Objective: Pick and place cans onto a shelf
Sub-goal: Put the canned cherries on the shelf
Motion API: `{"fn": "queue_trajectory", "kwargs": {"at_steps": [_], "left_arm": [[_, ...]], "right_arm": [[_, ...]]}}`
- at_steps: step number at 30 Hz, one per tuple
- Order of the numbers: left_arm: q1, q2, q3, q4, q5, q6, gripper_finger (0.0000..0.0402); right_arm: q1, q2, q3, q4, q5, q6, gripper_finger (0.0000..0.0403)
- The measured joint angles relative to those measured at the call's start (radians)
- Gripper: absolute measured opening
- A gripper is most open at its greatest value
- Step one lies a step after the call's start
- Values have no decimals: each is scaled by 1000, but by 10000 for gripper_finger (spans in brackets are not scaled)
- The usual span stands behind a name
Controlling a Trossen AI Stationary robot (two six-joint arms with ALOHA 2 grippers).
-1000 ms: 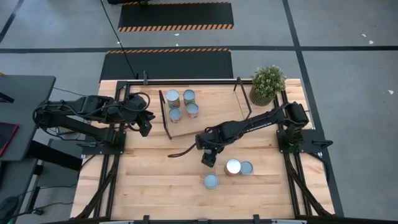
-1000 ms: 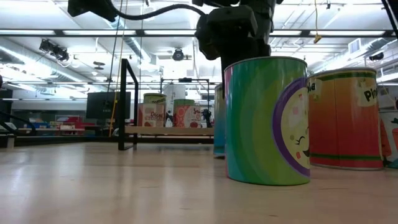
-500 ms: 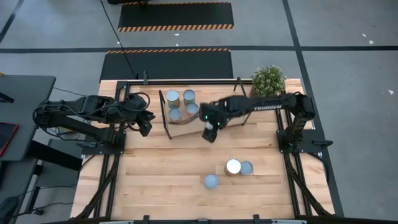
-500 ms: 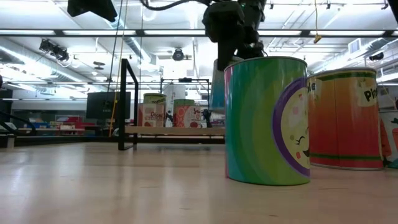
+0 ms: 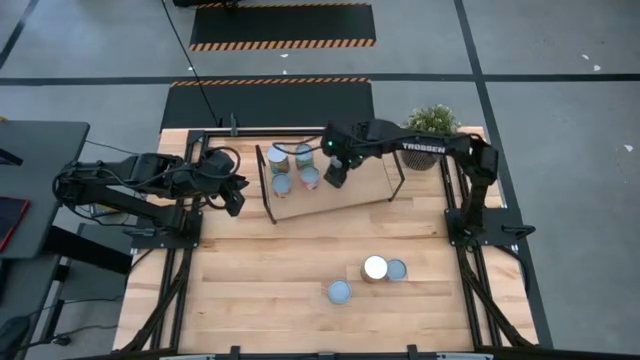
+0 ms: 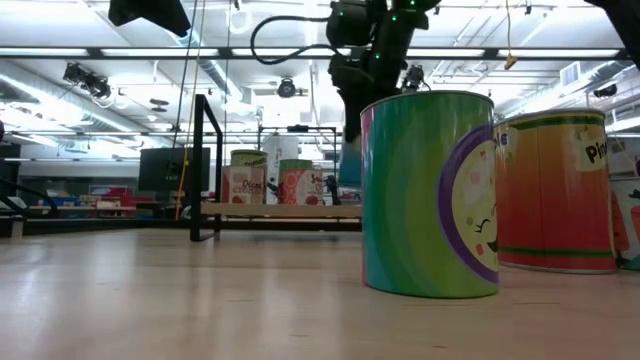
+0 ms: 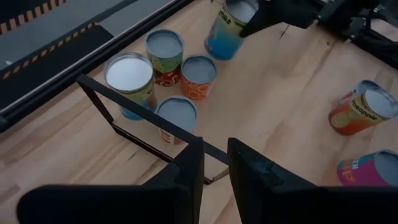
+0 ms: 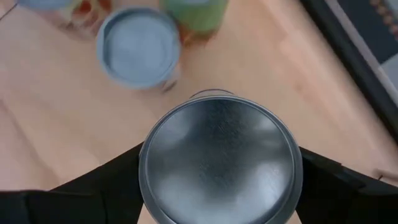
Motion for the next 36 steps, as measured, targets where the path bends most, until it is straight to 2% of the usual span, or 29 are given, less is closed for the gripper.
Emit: {"fn": "queue_trajectory", "kwargs": {"at_steps": [3,9,13,21,36], "left_arm": [[0,0,0,0,-1,0,78],[0,0,0,0,-1,-1,78],[0,0,0,0,-1,-1,78],[0,0,0,4,-1,-1,78],[0,0,0,10,-1,-1,78]], "right_arm": [[-36,2,1,67,-2,-37,330],[-79,2,1,-22,-20,-14,330],[-50,2,1,-85,-61,56,331],[32,12,-12,-66,-42,151,331],[32,51,-36,47,-65,183,332]]}}
